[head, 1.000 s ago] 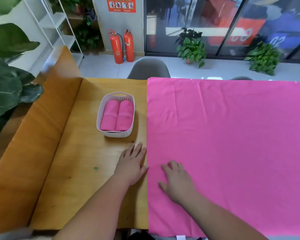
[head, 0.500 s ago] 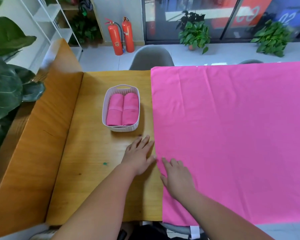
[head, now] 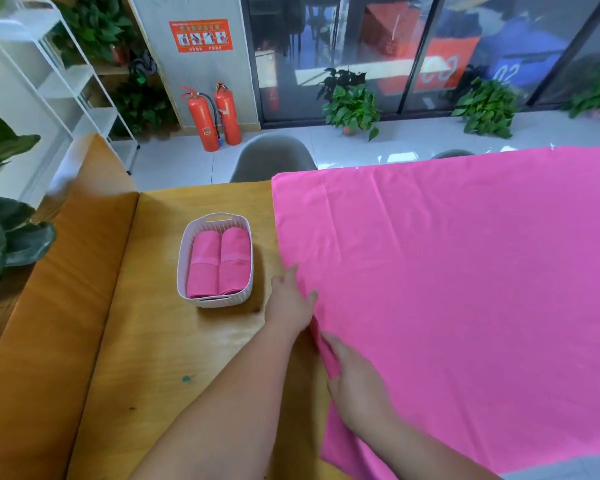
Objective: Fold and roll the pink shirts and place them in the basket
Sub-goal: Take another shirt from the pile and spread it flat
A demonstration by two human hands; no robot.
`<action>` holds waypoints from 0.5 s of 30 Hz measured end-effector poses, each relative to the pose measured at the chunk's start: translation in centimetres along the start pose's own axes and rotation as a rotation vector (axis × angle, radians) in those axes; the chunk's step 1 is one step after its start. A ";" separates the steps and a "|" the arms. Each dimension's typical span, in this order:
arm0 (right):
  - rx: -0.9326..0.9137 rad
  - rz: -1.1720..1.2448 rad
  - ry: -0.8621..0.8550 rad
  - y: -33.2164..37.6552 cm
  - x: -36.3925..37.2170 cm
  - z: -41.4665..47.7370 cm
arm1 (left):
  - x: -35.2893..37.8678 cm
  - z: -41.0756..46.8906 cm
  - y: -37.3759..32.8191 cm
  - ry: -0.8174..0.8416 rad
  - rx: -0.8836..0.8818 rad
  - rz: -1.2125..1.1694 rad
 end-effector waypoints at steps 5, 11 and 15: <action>0.018 -0.070 0.027 -0.6 -1.2 -0.1 | -0.8 2.9 -1.4 0.079 -0.023 0.037; 0.020 -0.098 0.114 0.0 -1.2 -0.7 | -1.7 3.3 2.0 0.121 -0.109 -0.096; -0.020 -0.136 0.184 1.2 -1.1 -1.5 | -2.4 3.4 2.8 0.101 -0.099 -0.188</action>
Point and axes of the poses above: each hand's wrist, its own z-axis towards the middle knuckle, its own x-axis out of the palm, y = z × x, the point moved 3 cm from there along z, towards the middle knuckle, and after that the axes turned 2 degrees about x, right-handed, at the moved point
